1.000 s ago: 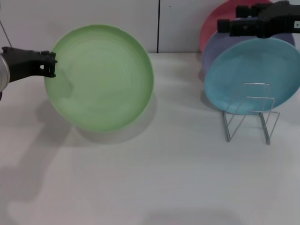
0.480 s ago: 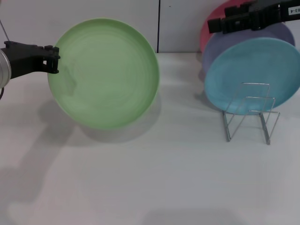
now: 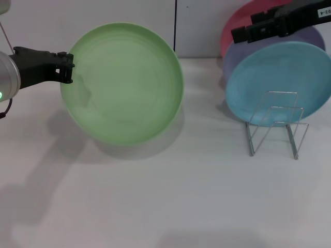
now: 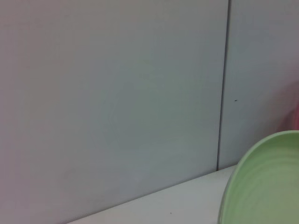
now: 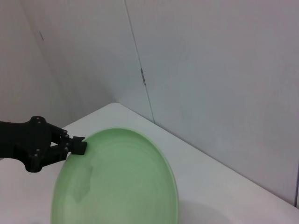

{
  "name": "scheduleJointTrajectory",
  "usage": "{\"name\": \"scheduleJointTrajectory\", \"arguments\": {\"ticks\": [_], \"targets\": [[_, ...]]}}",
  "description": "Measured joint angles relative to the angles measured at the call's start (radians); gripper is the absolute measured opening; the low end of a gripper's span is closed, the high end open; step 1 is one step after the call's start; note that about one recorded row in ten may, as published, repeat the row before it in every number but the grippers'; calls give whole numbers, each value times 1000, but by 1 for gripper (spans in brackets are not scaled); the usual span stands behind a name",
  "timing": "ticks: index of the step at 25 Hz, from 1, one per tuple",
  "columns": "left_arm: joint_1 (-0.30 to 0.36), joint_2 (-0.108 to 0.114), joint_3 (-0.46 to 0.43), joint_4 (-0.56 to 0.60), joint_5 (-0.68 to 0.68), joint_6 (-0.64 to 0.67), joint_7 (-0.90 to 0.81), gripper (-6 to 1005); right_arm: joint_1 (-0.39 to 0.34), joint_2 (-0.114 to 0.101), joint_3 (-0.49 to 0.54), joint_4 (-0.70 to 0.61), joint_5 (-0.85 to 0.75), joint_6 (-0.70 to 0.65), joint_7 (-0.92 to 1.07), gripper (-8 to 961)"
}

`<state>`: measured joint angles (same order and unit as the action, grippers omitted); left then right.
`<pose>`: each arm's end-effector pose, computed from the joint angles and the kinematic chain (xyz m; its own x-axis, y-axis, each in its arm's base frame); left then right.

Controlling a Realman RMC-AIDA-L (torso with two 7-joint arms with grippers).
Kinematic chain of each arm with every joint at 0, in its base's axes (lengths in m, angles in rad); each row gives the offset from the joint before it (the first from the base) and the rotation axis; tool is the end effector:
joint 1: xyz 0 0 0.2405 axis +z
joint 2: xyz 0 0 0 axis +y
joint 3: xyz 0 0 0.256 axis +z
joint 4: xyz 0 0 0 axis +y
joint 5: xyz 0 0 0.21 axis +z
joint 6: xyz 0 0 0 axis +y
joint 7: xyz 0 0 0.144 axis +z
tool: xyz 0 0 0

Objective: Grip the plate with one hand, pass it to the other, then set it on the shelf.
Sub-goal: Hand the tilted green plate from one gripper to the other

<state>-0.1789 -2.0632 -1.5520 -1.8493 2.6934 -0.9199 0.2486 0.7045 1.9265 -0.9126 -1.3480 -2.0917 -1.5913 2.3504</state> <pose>-0.1556 0.3464 0.0622 0.8046 0.4308 0.4087 0.5749 -0.3929 -0.7177 0.1246 0.3994 0.1252 0.8230 -0.4462 -0.3516 -0.5514 -0.7764 -0.3052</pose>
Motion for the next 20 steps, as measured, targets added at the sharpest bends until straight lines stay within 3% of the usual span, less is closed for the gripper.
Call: {"name": "scheduleJointTrajectory", "arguments": {"ticks": [13, 17, 18, 20], "targets": [[-8, 0, 24, -1, -1, 6, 0, 31, 28, 7, -9, 18, -28, -2, 26, 818], [-8, 0, 25, -5, -3, 7, 0, 31, 39, 20, -12, 18, -46, 2, 27, 817], [-8, 0, 27, -11, -4, 5, 0, 31, 52, 35, -12, 18, -76, 5, 28, 817], [-8, 0, 29, -13, -4, 5, 0, 31, 58, 43, -12, 18, -94, 6, 28, 817]]}}
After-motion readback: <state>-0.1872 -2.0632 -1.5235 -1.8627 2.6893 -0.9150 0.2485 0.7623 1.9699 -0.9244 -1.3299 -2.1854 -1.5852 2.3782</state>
